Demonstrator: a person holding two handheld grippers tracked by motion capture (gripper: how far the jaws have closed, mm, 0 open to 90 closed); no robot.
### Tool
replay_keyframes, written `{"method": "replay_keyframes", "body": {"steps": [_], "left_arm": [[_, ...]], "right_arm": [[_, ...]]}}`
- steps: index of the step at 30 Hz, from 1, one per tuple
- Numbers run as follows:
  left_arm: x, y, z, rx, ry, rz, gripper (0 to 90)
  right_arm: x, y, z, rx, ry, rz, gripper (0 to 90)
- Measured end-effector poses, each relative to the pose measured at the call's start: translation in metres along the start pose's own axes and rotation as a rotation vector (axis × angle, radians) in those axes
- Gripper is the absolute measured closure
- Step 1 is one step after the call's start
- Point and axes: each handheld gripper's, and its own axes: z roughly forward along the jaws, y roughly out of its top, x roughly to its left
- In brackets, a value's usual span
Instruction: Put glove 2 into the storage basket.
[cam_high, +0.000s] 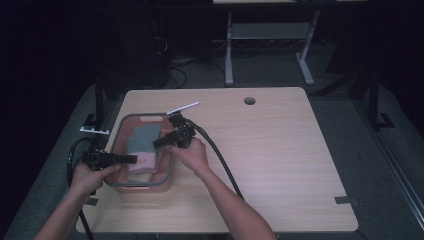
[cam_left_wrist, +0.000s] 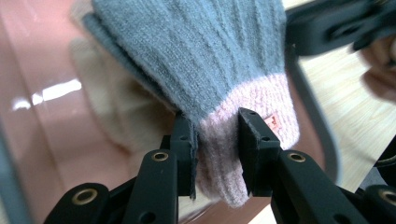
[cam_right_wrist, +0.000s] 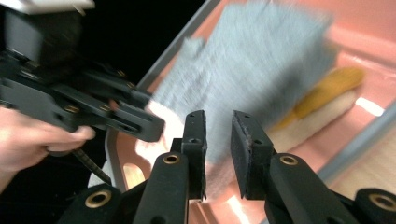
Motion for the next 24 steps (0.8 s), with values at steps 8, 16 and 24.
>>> {"method": "replay_keyframes", "body": {"steps": [8,16,24], "left_arm": [[0.008,-0.001,0.008,0.023,0.009,-0.004,67.5],[0.004,0.002,0.0,-0.032,0.074,0.04,54.9],[-0.004,0.012,-0.013,-0.104,0.071,0.082,51.9]], "right_arm": [[0.0,0.001,-0.01,-0.005,-0.005,-0.012,72.4],[-0.002,0.0,-0.018,-0.013,-0.009,-0.014,69.2],[-0.005,-0.003,-0.031,-0.025,-0.005,-0.015,64.2]]}}
